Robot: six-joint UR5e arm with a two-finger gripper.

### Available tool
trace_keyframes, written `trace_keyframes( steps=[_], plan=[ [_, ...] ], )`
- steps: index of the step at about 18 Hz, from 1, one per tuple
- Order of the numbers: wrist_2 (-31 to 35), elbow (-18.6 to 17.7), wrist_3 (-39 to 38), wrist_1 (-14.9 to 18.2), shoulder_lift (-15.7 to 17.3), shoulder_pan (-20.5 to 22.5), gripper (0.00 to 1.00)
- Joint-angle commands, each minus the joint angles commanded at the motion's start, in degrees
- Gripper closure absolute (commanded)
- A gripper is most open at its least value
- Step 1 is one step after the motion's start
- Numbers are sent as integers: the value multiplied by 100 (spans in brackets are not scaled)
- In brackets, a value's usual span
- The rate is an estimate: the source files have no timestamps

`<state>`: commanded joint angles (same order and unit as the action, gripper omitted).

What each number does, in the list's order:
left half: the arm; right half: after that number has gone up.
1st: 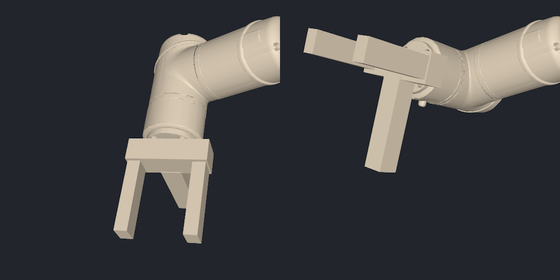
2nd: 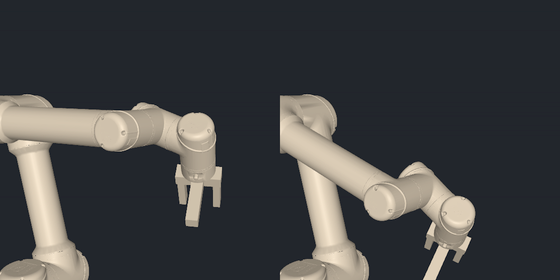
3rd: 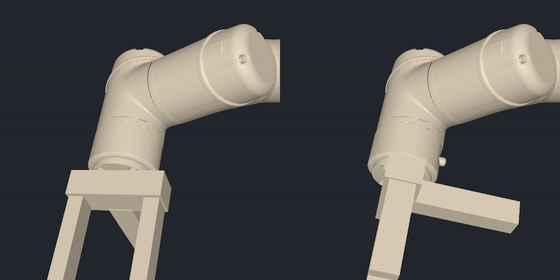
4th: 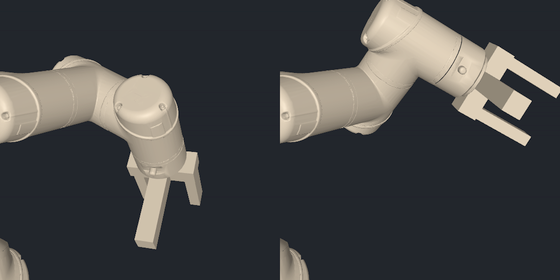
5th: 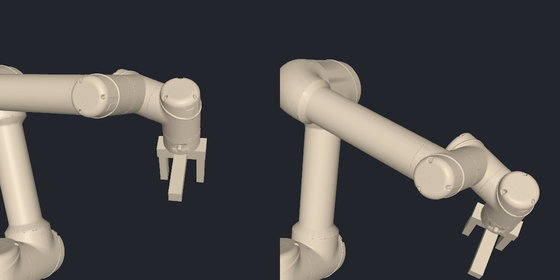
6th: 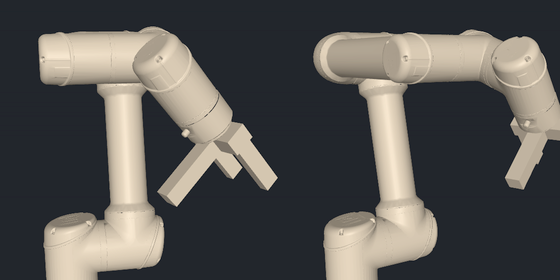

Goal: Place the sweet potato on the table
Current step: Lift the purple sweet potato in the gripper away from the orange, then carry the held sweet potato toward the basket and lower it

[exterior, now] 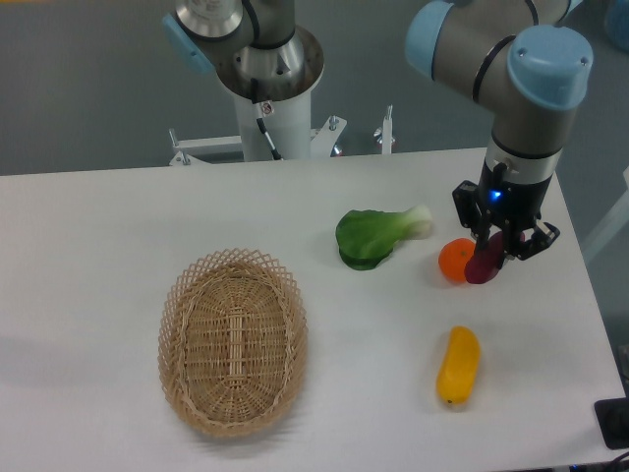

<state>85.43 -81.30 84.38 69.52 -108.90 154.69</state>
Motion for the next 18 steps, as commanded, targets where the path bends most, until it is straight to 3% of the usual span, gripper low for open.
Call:
trace_keyframes(
  steps=[12,14,18],
  plan=[
    [-9,-307,-465,-122,0,-263,73],
    [9,-439,-833,-350,-17,-465,73],
    [26,-860,-1695,-1272,-123,-860,73]
  ],
)
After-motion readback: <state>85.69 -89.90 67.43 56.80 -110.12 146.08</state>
